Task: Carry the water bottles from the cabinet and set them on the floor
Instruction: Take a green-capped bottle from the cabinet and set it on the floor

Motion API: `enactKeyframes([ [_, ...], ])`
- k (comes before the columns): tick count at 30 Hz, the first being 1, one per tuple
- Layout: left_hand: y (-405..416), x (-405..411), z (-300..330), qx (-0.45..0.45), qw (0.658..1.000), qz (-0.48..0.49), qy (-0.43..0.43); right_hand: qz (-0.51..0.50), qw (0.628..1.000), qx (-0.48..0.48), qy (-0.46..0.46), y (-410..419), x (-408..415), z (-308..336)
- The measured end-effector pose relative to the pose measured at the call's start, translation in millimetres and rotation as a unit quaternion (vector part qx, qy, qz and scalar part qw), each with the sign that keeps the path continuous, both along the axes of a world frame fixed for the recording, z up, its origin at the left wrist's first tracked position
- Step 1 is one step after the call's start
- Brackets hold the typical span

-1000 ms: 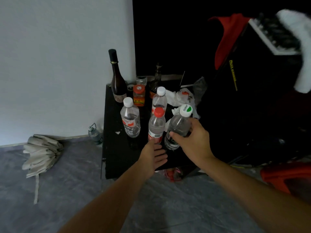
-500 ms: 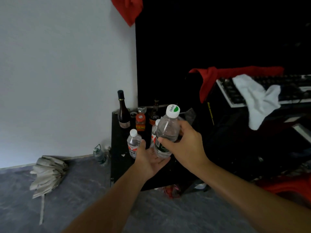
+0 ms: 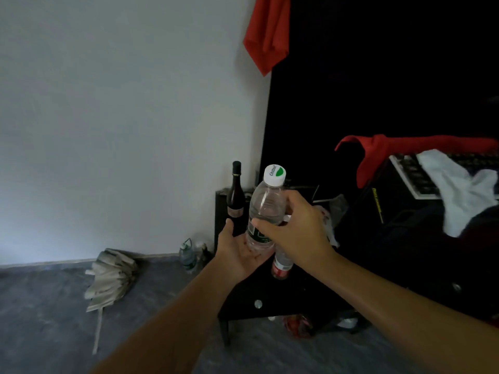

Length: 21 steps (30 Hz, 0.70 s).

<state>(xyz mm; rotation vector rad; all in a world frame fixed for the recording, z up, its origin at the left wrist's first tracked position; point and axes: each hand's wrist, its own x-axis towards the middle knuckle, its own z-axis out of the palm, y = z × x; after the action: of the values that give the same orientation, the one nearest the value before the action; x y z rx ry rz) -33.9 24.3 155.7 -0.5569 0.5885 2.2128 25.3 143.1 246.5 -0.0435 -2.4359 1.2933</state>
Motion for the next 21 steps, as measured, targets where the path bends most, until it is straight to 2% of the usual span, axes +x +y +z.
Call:
enactKeyframes([
  [10, -91.7, 6.2, -14.9, -0.040, 0.995, 0.096, -0.012, 0.076, 0.997, 0.002, -0.024, -86.0, -19.1, -11.5],
  [14, -134.6, 19.1, -13.9, -0.042, 0.989, 0.141, -0.004, 0.138, 0.990, -0.005, -0.038, -123.1, -24.3, -13.3],
  [21, -208.9, 65.3, -18.1, -0.038, 0.960, 0.277, 0.001, 0.269, 0.963, 0.011, -0.020, -199.3, -10.9, -11.9],
])
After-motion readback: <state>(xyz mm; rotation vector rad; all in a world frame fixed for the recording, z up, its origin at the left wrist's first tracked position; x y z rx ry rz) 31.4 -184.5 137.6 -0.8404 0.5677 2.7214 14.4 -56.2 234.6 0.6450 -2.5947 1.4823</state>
